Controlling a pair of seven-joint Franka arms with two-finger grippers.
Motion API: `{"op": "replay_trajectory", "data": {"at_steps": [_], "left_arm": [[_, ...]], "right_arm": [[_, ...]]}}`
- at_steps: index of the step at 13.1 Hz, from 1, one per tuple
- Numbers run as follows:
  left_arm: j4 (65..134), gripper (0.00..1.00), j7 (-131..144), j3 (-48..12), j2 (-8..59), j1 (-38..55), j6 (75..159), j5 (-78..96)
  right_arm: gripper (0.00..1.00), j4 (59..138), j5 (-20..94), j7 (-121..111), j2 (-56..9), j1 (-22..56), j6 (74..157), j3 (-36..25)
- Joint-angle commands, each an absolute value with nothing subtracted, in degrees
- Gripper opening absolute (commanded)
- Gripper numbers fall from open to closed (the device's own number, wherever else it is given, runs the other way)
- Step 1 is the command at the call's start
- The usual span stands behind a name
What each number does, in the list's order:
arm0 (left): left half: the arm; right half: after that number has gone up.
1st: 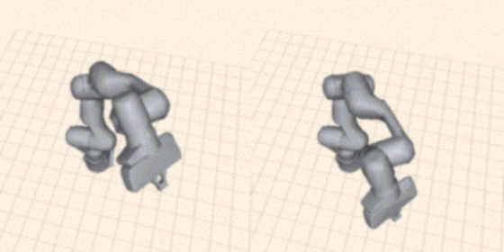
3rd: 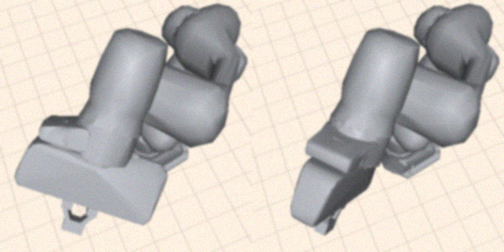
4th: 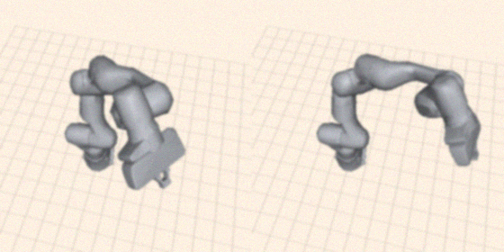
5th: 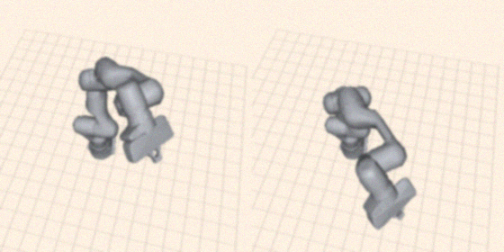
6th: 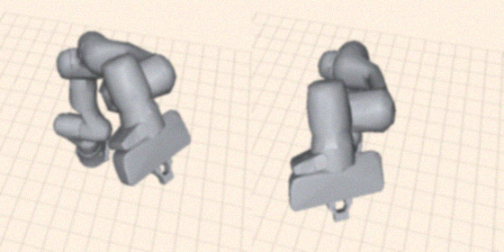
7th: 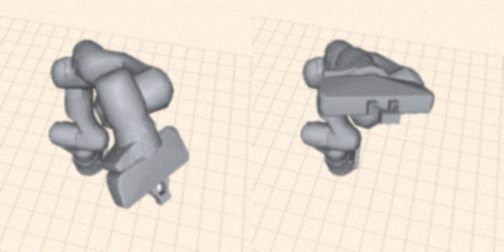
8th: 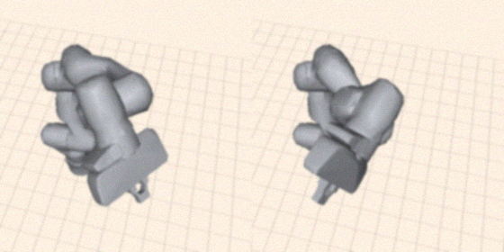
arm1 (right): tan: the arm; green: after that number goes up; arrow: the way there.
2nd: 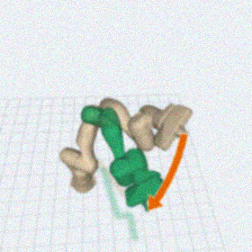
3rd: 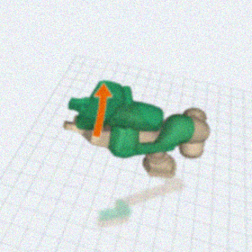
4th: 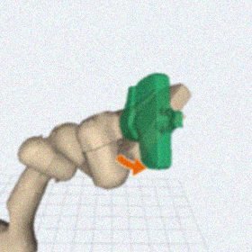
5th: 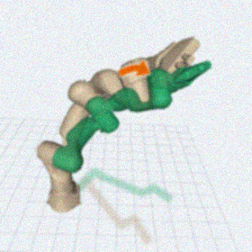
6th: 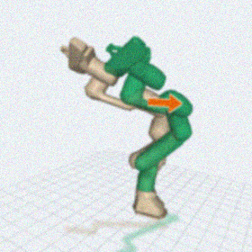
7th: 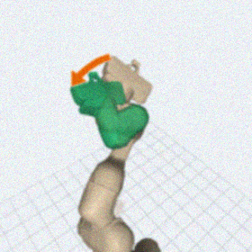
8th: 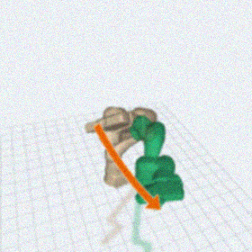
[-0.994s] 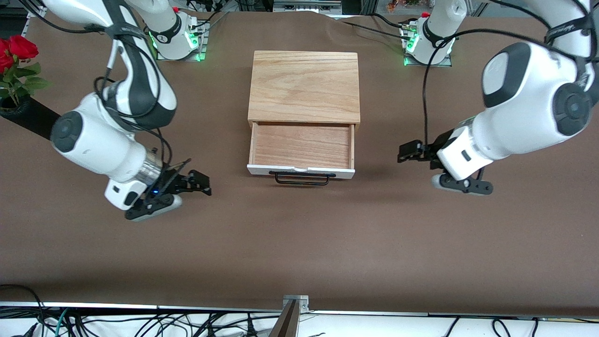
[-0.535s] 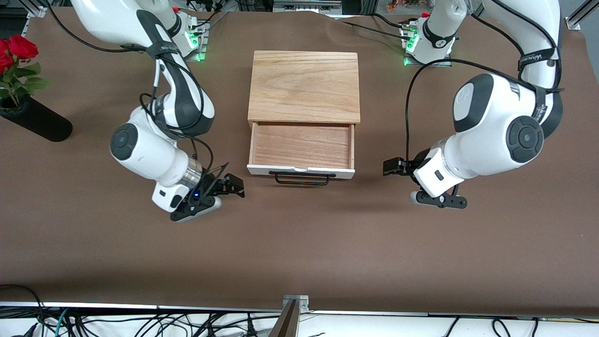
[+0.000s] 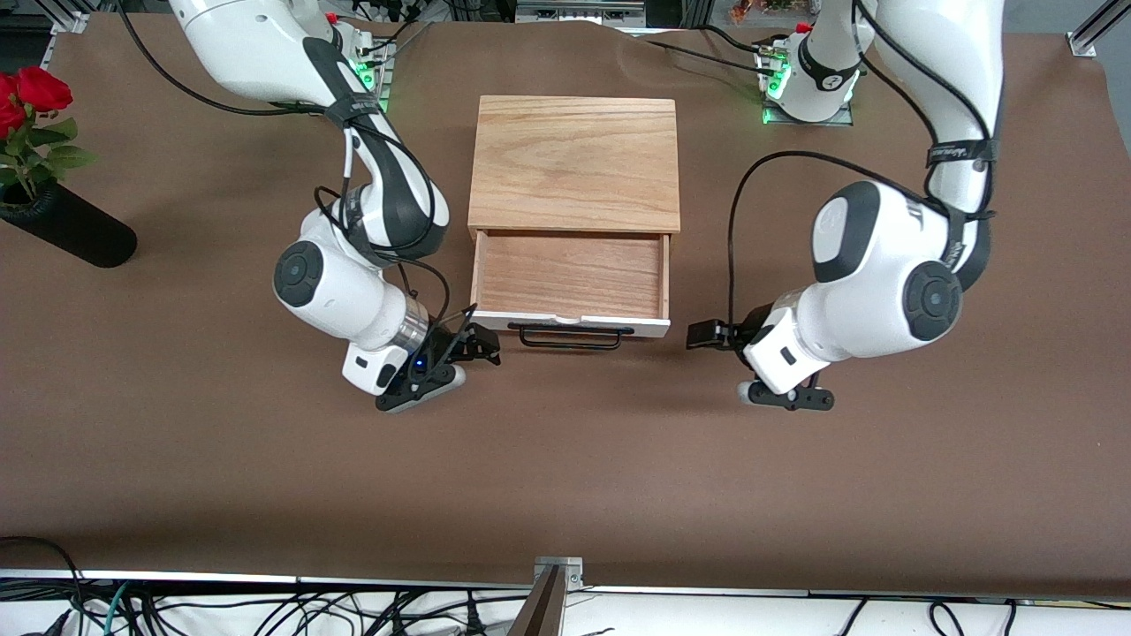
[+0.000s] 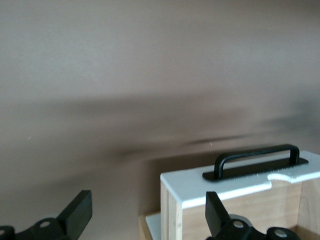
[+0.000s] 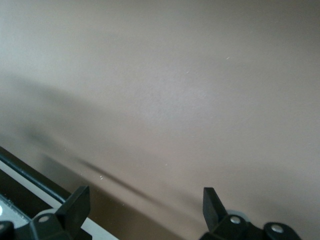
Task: Close drawer with both arms simultaneously
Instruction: 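Place the right gripper while the left gripper contacts the drawer front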
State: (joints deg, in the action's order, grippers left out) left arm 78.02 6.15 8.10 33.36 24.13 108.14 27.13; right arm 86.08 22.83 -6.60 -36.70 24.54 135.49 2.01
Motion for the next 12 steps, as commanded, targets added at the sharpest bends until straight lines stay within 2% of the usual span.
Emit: {"op": "replay_trajectory", "data": {"at_steps": [1,5,8,12], "left_arm": [[76.55,1.00,6.50,8.70,35.68,27.32,109.77,28.56],[76.47,1.00,8.26,8.79,37.53,29.00,114.86,30.15],[76.46,1.00,8.35,8.79,39.11,28.92,117.41,31.54],[77.87,1.00,8.44,8.35,39.64,29.00,116.63,37.44]], "right_arm": [[1.00,84.90,24.08,-6.15,-37.88,25.75,135.79,1.85],[1.00,85.34,24.17,-6.33,-38.23,27.42,134.48,1.85],[1.00,85.17,24.17,-2.21,-37.88,28.30,130.09,1.85],[1.00,85.17,24.17,-2.20,-37.53,28.30,124.64,1.85]]}}
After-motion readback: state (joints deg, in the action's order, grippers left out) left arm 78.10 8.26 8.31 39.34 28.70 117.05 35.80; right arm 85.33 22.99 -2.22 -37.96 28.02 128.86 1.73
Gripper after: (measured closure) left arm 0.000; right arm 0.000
